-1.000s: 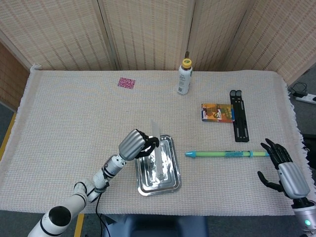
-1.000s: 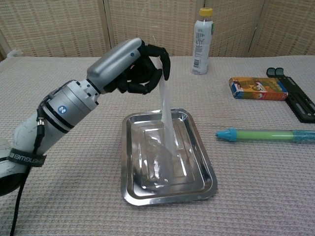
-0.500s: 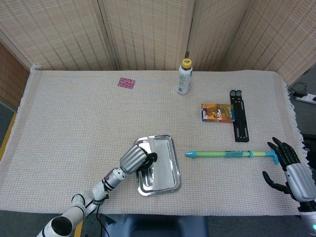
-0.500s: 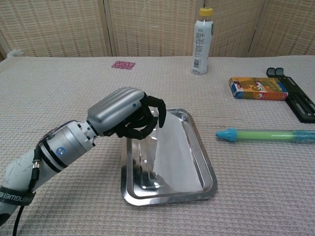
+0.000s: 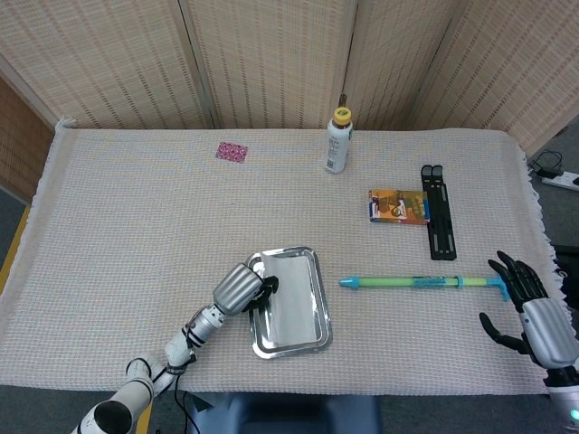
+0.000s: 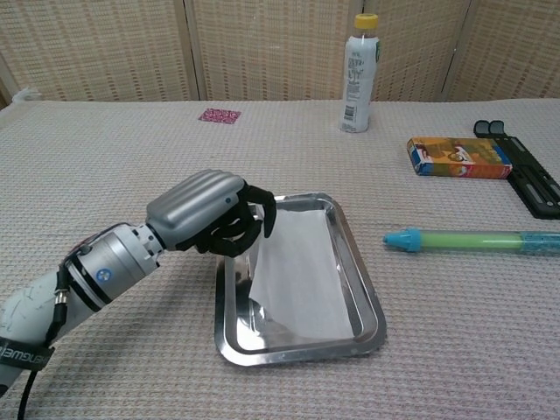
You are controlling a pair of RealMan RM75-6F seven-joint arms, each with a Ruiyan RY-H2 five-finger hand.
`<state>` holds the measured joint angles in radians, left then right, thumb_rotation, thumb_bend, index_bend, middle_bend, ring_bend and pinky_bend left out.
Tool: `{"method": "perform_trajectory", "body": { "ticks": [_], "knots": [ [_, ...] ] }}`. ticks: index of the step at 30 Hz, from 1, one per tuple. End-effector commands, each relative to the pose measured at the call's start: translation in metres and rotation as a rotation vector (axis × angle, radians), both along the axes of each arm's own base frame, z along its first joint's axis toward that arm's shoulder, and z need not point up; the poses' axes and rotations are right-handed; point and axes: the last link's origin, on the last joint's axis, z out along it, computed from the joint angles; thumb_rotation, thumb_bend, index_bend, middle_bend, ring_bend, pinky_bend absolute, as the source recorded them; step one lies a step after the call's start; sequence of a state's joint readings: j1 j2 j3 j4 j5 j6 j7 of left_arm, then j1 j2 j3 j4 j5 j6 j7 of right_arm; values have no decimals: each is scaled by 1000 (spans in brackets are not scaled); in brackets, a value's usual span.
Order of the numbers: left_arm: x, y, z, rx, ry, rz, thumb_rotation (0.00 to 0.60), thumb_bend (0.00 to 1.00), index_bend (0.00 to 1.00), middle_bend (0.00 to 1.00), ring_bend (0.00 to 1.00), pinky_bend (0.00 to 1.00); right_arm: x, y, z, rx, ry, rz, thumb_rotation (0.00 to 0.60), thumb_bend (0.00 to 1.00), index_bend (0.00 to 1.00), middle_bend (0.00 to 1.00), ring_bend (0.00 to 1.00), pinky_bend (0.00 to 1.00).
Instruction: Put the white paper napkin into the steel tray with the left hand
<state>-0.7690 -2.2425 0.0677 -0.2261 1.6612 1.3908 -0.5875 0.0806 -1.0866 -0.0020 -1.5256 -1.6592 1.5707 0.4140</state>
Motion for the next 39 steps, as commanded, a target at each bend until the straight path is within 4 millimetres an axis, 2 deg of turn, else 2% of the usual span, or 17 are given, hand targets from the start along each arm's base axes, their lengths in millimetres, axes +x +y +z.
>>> {"method": "perform_trajectory", "body": {
  "ticks": [1,3,5,7,11,13,17,24,34,39],
  "knots": [
    [-3,-1,1,-4,1,-2,600,690,581,1000,967,1000,0,0,0,-5,1,0,600,443,0,0,0,0],
    [-4,-3,1,-20,-2,-11,600,693,531,1000,967,1000,1,0,0,-4,-1,2,600,442,0,0,0,0],
    [-6,-4,0,-37,1,-5,600,669,415,1000,967,1000,1,0,-1,-3,-4,6,600,443,0,0,0,0],
    [-7,-3,1,-36,2,-4,600,558,269,1000,966,1000,2,1,-1,-4,-4,10,600,442,0,0,0,0],
    [-7,-3,4,-24,-5,-12,600,420,187,1000,966,1000,3,2,0,-5,-4,11,600,442,0,0,0,0],
    [-7,-4,5,-21,-4,-20,600,352,175,1000,966,1000,3,2,0,-4,-4,11,600,442,0,0,0,0],
    [-7,-4,6,-10,5,-27,600,287,167,1000,966,1000,3,3,0,-6,-5,14,600,442,0,0,0,0],
    [-14,-3,15,19,24,-34,600,276,160,1000,965,1000,4,5,0,-3,-5,19,600,442,0,0,0,0],
    [-40,-3,45,95,74,-54,600,274,163,1000,965,1000,7,7,-1,5,-5,35,600,442,0,0,0,0],
    [-45,-3,55,104,86,-43,600,273,169,1000,965,1000,10,9,-4,9,0,45,600,442,0,0,0,0]
  ]
}}
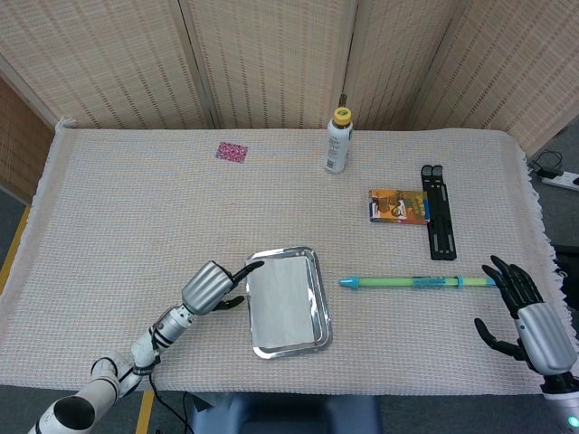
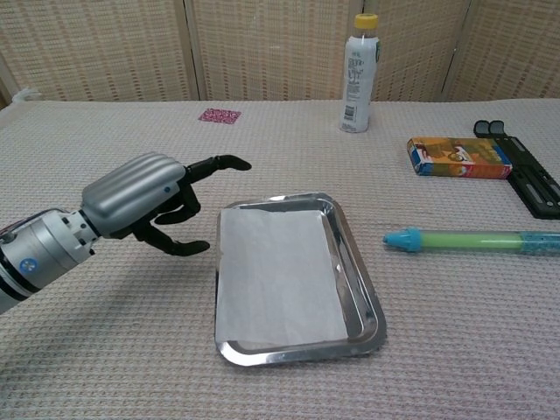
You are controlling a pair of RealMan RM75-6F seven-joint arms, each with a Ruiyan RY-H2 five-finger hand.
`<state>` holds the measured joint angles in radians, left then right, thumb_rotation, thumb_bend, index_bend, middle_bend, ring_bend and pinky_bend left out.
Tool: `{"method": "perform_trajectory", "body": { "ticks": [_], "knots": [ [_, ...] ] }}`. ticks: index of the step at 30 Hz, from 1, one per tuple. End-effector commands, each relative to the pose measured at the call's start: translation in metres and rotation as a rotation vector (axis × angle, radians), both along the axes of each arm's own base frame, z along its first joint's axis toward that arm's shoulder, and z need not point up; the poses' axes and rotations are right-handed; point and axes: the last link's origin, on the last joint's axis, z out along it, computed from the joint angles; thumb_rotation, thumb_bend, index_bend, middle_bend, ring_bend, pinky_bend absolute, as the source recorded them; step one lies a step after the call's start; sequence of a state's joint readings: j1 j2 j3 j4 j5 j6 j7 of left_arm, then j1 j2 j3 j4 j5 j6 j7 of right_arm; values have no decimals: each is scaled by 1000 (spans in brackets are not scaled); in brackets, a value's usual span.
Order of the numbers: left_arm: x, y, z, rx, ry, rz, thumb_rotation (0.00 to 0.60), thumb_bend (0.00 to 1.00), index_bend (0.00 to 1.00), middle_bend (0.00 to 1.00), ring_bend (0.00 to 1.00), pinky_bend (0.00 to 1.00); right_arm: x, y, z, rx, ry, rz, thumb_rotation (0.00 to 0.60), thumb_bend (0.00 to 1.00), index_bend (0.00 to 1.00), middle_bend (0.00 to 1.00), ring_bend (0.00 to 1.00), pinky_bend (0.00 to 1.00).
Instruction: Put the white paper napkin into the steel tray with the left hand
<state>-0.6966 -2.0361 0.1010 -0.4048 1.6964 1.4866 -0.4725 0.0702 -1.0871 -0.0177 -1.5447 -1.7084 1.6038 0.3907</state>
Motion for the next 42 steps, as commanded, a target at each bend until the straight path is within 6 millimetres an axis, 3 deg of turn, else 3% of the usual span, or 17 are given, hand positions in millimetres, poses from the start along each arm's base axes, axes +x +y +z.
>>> {"method": "perform_trajectory", "body": {
  "ticks": [1,9,13,16,19,25,33,42],
  "knots": [
    [-3,0,7,14,13,2,600,273,169,1000,965,1000,1,1,-1,3,2,5,600,442,0,0,0,0],
    [-14,-8,26,26,33,32,600,304,184,1000,917,1000,1,1,-1,0,-2,6,600,443,0,0,0,0],
    [-15,-18,44,-44,56,47,600,790,290,1000,911,1000,1,0,0,1,-4,6,600,442,0,0,0,0],
    [-7,-34,54,-225,39,100,600,915,328,1000,929,1000,0,-1,-2,16,0,7,600,442,0,0,0,0],
    [5,-50,60,-386,41,117,600,961,318,1000,928,1000,1,-2,-6,35,-1,11,600,442,0,0,0,0],
    [21,-64,50,-415,85,77,600,1000,324,1000,933,1000,2,-2,-11,56,-17,11,600,442,0,0,0,0],
    [37,-67,25,-423,145,60,600,1000,282,1000,943,1000,2,-1,-9,51,-23,14,600,442,0,0,0,0],
    [32,-59,12,-332,216,54,600,1000,276,1000,955,1000,2,2,-6,42,-29,17,600,442,0,0,0,0]
  ]
}}
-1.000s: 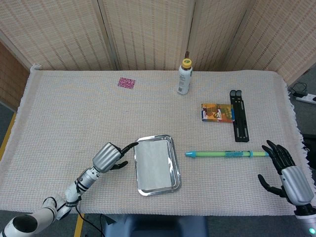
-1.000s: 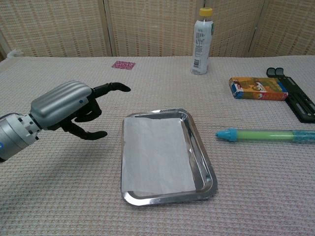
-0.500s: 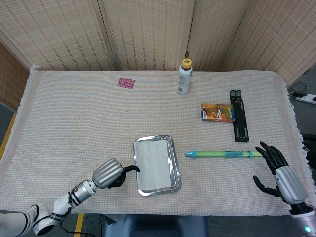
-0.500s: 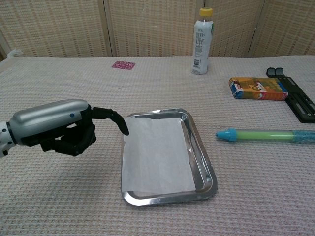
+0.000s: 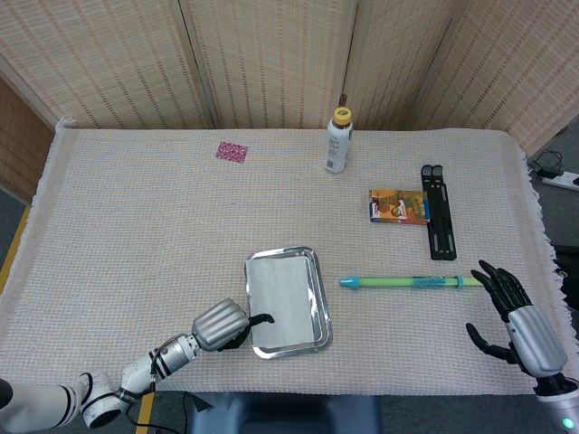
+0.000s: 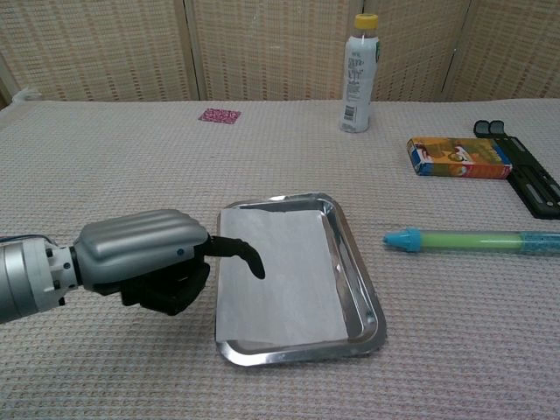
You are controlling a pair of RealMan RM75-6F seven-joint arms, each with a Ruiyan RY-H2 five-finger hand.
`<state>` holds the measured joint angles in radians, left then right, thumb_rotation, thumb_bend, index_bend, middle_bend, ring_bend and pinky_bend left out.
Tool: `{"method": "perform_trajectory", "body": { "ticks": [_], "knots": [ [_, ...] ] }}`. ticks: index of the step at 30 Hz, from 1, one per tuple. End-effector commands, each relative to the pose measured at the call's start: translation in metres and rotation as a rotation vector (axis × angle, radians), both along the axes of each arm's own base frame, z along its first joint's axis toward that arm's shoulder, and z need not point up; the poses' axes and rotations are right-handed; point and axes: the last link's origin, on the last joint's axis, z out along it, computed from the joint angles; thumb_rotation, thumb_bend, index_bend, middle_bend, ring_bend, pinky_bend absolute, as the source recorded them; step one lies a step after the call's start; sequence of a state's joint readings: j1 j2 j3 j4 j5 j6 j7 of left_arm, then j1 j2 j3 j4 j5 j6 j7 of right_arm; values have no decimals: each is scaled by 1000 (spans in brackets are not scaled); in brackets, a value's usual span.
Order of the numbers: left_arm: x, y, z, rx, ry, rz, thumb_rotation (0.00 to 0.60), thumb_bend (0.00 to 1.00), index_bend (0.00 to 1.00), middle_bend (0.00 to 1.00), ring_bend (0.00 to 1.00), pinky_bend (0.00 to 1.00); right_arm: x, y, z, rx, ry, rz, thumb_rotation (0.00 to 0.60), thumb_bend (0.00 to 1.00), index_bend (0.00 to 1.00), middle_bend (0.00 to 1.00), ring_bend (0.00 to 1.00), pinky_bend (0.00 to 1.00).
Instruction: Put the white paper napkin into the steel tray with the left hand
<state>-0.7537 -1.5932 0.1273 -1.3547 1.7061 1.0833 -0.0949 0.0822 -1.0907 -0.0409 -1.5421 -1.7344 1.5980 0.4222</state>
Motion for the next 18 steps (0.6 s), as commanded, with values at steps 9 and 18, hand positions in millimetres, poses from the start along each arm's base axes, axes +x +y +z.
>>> {"method": "perform_trajectory", "body": {
  "ticks": [9,18],
  "knots": [
    [-15,-2,-4,14,33,23,600,1000,274,1000,965,1000,3,1,-7,18,15,23,600,442,0,0,0,0],
    [-22,-1,-9,17,55,21,600,1000,291,1000,970,1000,4,2,-6,19,-4,28,600,442,0,0,0,0]
  ]
}}
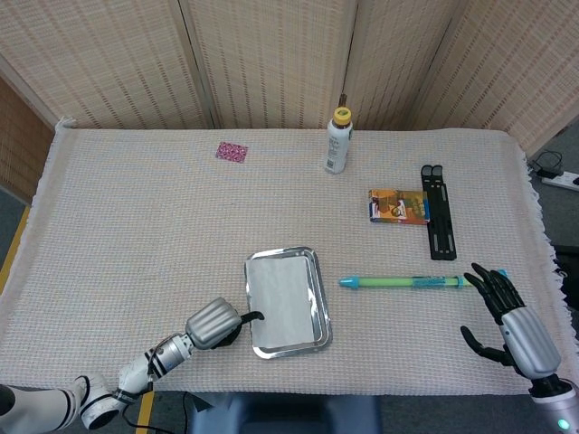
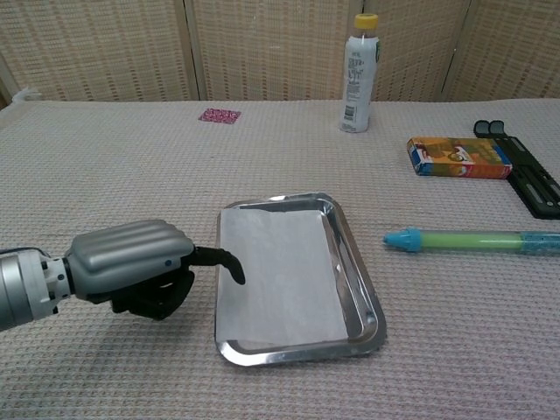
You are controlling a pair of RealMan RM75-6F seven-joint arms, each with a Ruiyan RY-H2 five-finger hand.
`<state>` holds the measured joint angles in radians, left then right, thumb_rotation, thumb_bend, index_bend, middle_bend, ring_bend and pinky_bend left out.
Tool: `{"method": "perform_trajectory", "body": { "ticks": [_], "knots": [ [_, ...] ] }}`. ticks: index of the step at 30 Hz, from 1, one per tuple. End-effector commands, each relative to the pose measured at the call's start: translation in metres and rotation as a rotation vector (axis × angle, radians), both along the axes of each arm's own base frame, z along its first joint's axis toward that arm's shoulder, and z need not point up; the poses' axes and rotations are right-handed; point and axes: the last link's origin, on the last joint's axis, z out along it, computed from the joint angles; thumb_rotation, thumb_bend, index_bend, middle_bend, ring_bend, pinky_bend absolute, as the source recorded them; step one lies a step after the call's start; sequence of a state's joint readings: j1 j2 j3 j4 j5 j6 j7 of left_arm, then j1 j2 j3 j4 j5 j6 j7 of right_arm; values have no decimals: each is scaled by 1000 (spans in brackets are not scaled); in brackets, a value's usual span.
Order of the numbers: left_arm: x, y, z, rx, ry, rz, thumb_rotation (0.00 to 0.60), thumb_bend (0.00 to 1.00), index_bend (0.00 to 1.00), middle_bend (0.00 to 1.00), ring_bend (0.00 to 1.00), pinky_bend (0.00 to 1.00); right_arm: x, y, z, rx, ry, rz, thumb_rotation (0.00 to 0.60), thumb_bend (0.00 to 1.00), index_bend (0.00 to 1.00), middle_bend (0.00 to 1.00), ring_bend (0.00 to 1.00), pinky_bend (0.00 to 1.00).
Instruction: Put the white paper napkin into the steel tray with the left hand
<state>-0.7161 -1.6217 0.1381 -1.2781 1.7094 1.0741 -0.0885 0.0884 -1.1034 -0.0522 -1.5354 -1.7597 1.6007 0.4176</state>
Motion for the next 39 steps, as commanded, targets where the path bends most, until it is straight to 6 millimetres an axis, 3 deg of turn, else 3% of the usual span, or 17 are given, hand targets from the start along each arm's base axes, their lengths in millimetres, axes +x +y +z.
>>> {"method": "perform_trajectory", "body": {
  "ticks": [1,17,30,39],
  "knots": [
    [-1,-1,-3,-8,3,1,600,1000,293,1000,971,1000,1,1,1,-2,-6,5,600,442,0,0,0,0],
    [-11,-3,-21,-32,24,20,600,1000,304,1000,970,1000,4,9,13,-50,-31,7,600,442,0,0,0,0],
    [0,-8,-36,-59,13,-13,600,1000,312,1000,970,1000,5,14,20,-80,-42,4,600,443,0,0,0,0],
    [3,4,-40,-27,16,-12,600,1000,310,1000,971,1000,5,14,20,-75,-42,6,600,442,0,0,0,0]
  ]
}}
